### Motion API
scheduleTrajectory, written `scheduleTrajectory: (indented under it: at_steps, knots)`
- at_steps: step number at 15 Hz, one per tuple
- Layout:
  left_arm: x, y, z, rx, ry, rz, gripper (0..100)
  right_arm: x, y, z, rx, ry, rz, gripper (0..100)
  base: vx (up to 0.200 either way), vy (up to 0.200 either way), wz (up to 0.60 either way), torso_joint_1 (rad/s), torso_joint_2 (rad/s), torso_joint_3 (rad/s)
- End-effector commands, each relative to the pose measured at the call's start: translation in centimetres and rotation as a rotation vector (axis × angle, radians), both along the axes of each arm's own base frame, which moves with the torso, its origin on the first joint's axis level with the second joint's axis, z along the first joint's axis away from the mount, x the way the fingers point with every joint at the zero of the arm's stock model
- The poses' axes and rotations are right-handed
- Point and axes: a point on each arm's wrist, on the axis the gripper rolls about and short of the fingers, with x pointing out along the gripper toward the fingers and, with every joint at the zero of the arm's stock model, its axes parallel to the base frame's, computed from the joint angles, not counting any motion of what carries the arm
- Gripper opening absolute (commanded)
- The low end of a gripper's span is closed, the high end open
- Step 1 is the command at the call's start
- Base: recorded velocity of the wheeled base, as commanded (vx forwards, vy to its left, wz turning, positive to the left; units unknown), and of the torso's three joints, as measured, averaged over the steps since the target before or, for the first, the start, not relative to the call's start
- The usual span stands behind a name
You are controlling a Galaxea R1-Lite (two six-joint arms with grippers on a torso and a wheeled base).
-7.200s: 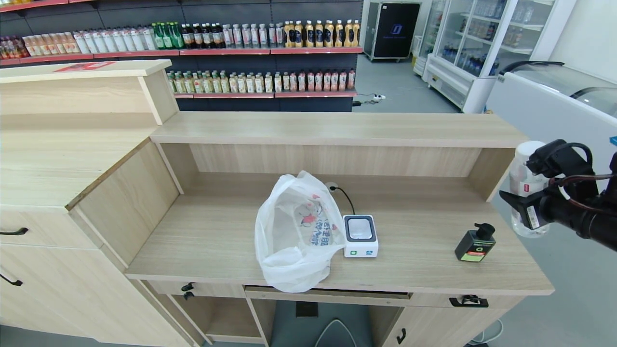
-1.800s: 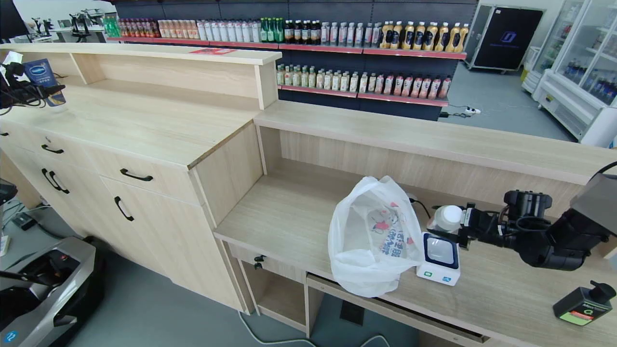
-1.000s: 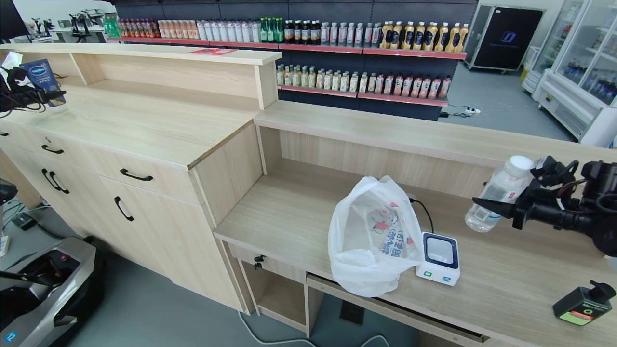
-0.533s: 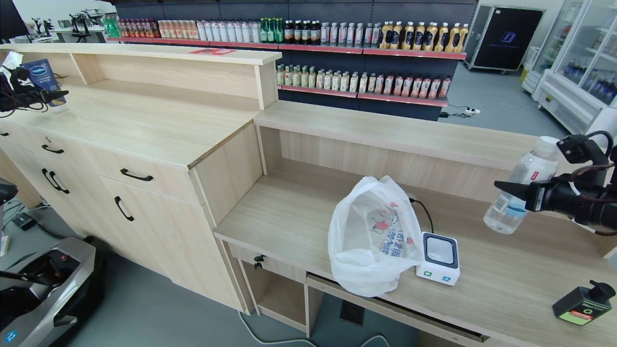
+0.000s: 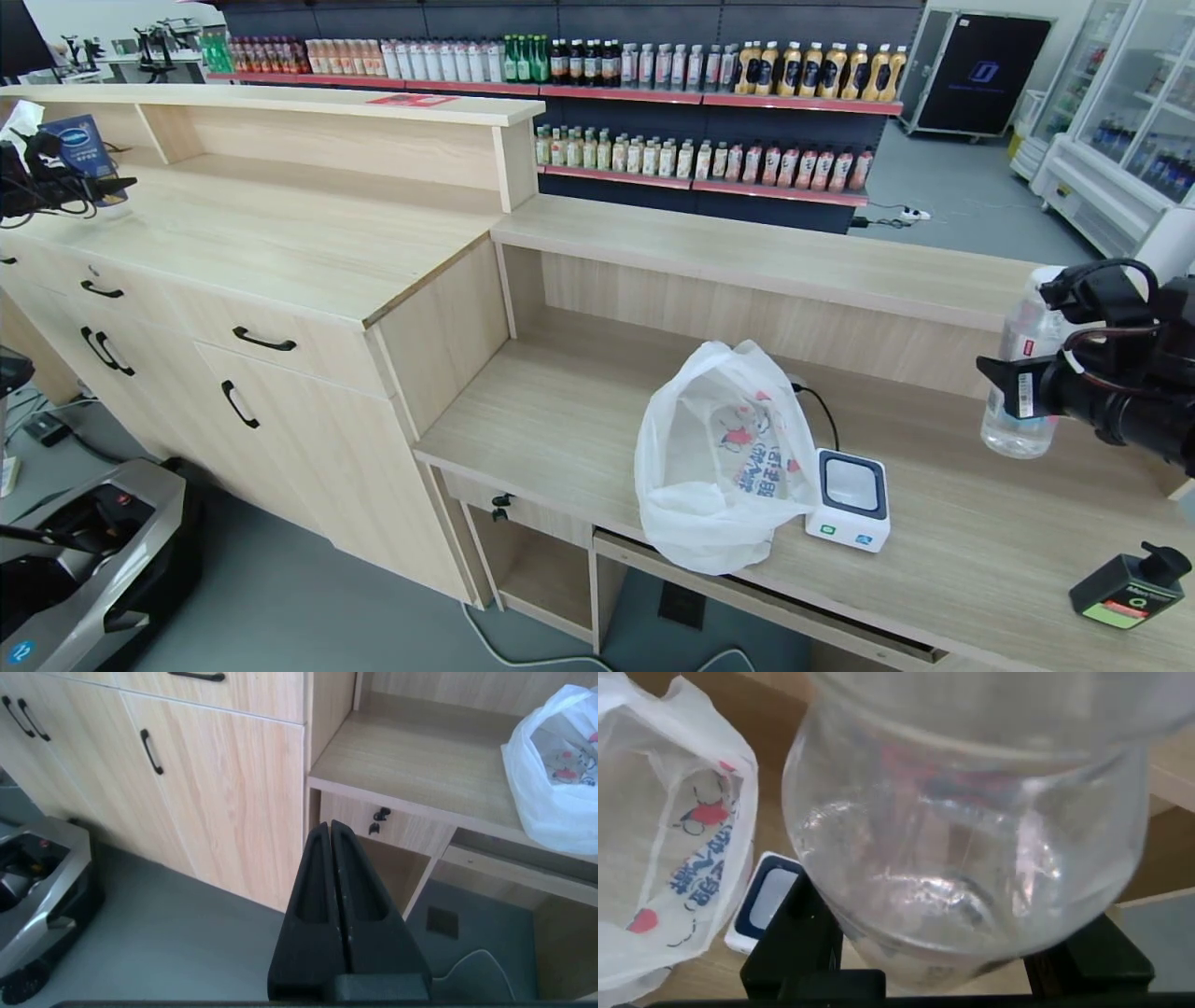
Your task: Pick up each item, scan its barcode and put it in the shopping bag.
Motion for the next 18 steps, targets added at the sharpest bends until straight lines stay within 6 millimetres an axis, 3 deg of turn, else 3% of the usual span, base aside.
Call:
scheduleTrajectory:
  at_steps: [1,9,12,15,18]
  knots:
    - [0.0,0.0,0.0,0.000,0.000,0.001,0,-0.5,0.2,0.3,-0.018,-0.015,0.008,0,0.000,0.000,0.00,0.000,0.00,0.000]
    - [0.0,0.0,0.0,0.000,0.000,0.001,0,-0.1,1.7,0.2,-0.041,-0.049,0.153,0,0.000,0.000,0.52,0.002,0.00,0.000]
    - [0.0,0.0,0.0,0.000,0.000,0.001,0,0.1,1.8,0.1,0.048,-0.074,0.508,0,0.000,0.000,0.20,0.002,0.00,0.001]
    - [0.0,0.0,0.0,0.000,0.000,0.001,0,1.1,0.8,-1.2,0.072,-0.078,0.532,0,0.000,0.000,0.00,0.000,0.00,0.000]
    - [0.0,0.0,0.0,0.000,0.000,0.001,0,3.7,-0.8,-4.6,0.088,-0.058,0.531,0,0.000,0.000,0.00,0.000,0.00,0.000]
